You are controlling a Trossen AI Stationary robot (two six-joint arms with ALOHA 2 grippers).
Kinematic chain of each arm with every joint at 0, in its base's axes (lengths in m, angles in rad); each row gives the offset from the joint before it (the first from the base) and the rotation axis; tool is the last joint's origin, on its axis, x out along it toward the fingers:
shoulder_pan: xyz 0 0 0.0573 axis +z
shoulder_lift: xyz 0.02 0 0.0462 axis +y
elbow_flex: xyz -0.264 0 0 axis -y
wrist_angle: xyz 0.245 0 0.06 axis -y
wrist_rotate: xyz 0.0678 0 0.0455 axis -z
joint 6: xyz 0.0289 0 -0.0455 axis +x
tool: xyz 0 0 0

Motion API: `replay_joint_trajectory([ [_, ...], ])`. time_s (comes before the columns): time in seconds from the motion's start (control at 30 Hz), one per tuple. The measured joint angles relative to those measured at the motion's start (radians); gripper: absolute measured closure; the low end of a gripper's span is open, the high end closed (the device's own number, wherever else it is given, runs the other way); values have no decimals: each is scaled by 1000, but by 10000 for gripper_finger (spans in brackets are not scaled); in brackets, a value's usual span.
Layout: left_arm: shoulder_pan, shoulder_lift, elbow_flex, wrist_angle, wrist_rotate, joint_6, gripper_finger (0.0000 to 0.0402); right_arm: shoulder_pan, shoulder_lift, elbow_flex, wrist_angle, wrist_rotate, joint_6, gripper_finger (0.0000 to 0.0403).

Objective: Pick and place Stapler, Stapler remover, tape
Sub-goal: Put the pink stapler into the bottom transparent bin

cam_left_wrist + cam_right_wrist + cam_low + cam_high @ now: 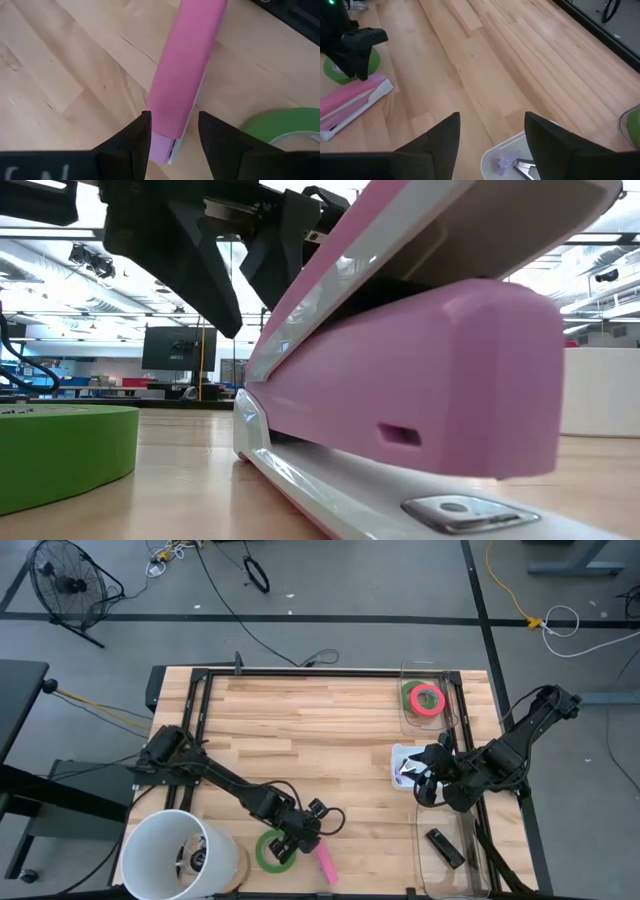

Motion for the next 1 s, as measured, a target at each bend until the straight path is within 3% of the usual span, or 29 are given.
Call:
replay_joint_trajectory([
  [0.3,4,87,5,108,-32,0,234,0,0,0,42,0,-38,183],
  [0.6,16,92,4,124,20,-93,234,0,0,0,47,0,-45,183],
  [1.0,-12,96,1,156,-14,-97,250,0,0,0,46,0,-45,183],
])
